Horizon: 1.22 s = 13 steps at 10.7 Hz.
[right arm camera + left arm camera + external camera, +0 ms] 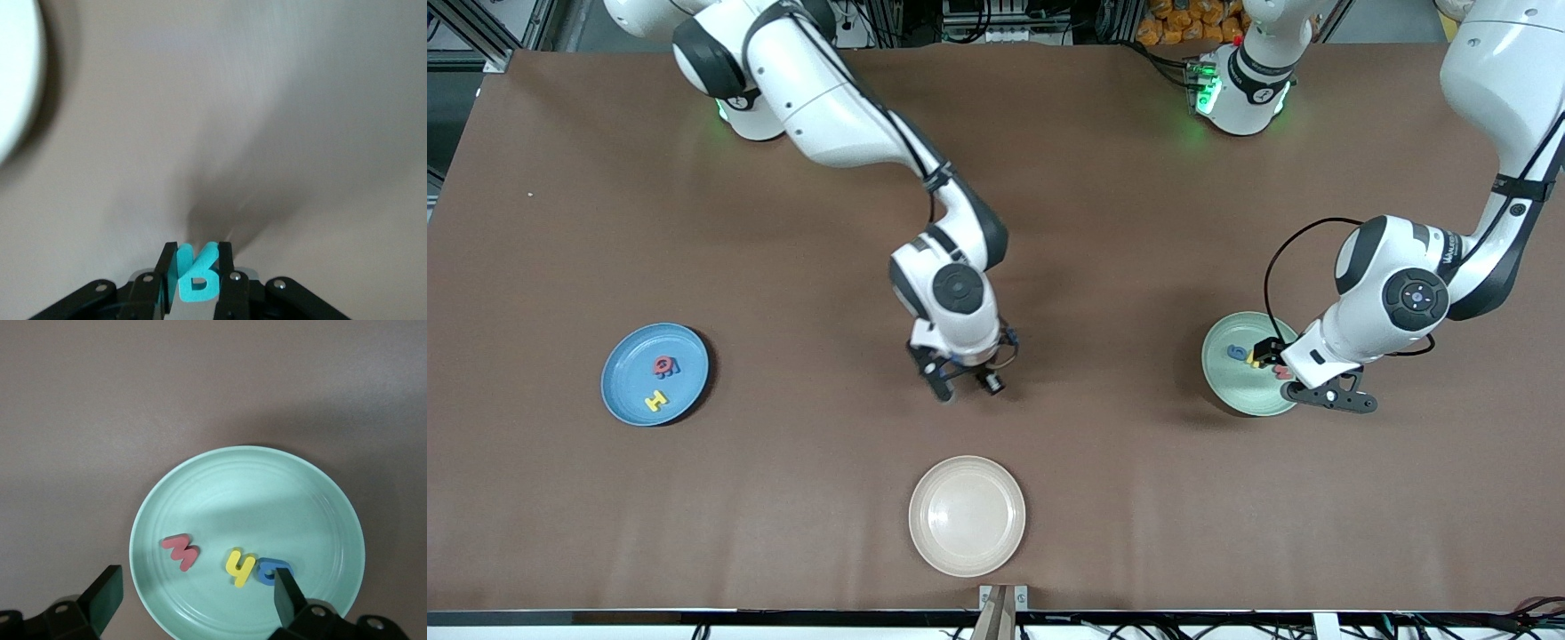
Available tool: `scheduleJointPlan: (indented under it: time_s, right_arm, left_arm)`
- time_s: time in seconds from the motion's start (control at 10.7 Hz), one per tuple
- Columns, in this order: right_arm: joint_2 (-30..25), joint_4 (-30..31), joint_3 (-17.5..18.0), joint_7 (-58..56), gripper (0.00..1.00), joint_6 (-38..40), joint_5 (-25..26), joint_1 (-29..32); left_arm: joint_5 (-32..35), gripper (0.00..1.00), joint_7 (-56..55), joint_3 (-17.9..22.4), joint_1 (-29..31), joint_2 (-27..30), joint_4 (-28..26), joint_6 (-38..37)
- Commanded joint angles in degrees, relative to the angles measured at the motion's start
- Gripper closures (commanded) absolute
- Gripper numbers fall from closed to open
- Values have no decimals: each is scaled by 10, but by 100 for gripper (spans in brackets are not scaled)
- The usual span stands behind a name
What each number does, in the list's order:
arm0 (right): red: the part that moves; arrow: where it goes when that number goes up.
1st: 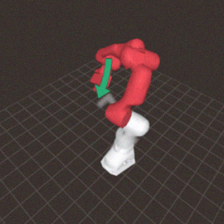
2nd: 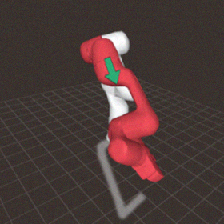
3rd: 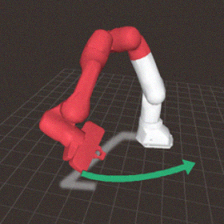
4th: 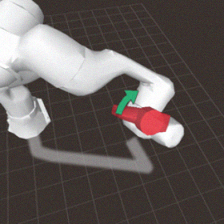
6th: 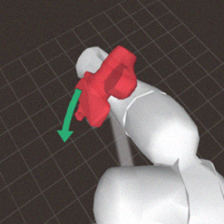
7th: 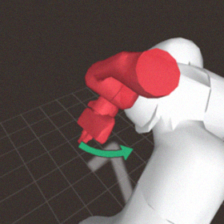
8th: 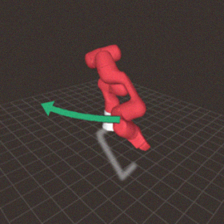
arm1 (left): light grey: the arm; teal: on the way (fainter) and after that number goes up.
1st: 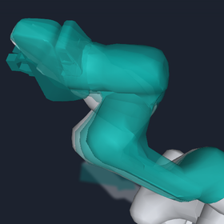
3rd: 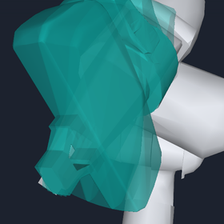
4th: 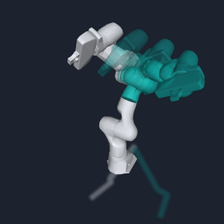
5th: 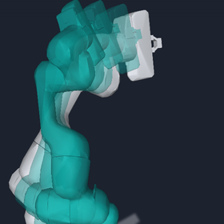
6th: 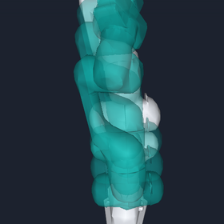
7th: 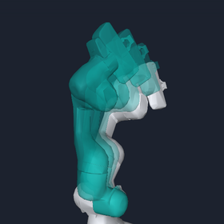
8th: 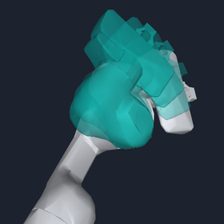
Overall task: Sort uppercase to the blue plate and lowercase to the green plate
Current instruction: 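Lower the right gripper onto the teal R and grasp it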
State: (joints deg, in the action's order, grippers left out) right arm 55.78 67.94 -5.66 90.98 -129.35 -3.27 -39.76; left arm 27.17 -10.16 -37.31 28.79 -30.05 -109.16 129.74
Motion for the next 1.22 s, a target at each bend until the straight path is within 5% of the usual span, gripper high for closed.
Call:
scheduleJointPlan:
  time_s: [0.0,0.66,1.12]
  right_arm:
    - [-15,4,9,-80,100,9,10,45]
    - [-22,62,-42,-214,100,67,32,52]
    - [-50,96,-45,-342,100,92,31,97]
  left_arm:
    - [9,0,-12,-4,4,14,3,-8]
    - [3,0,-9,-7,3,17,35,-51]
    - [1,0,-13,-28,-3,17,65,-96]
